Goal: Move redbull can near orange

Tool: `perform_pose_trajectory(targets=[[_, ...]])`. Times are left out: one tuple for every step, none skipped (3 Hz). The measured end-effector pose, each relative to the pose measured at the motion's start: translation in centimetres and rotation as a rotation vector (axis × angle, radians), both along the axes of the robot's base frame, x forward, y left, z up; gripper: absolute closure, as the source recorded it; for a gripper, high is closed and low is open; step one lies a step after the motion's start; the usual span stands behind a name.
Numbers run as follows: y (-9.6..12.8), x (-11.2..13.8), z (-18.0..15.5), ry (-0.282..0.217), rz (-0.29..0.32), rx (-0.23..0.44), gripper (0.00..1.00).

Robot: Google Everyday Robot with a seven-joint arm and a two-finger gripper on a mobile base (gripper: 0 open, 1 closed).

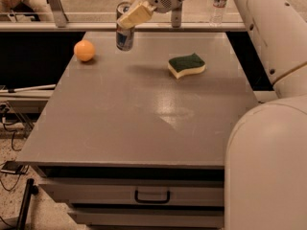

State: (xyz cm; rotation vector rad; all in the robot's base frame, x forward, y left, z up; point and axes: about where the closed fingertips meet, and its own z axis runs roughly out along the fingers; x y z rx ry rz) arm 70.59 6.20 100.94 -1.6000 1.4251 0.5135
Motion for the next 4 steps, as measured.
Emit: perform_pose_trajectory(targets=[[0.2,0.2,-0.2,-0.001,-0.003,0.005,1.00],[0.7,0.5,-0.7,-0.006,-0.010,0.021,1.00],[2.0,1.4,-1.9,0.009,-0.015,0.084,1.00],[2.7,1.8,-2.6,0.024,-0.015,0.122,1.00]])
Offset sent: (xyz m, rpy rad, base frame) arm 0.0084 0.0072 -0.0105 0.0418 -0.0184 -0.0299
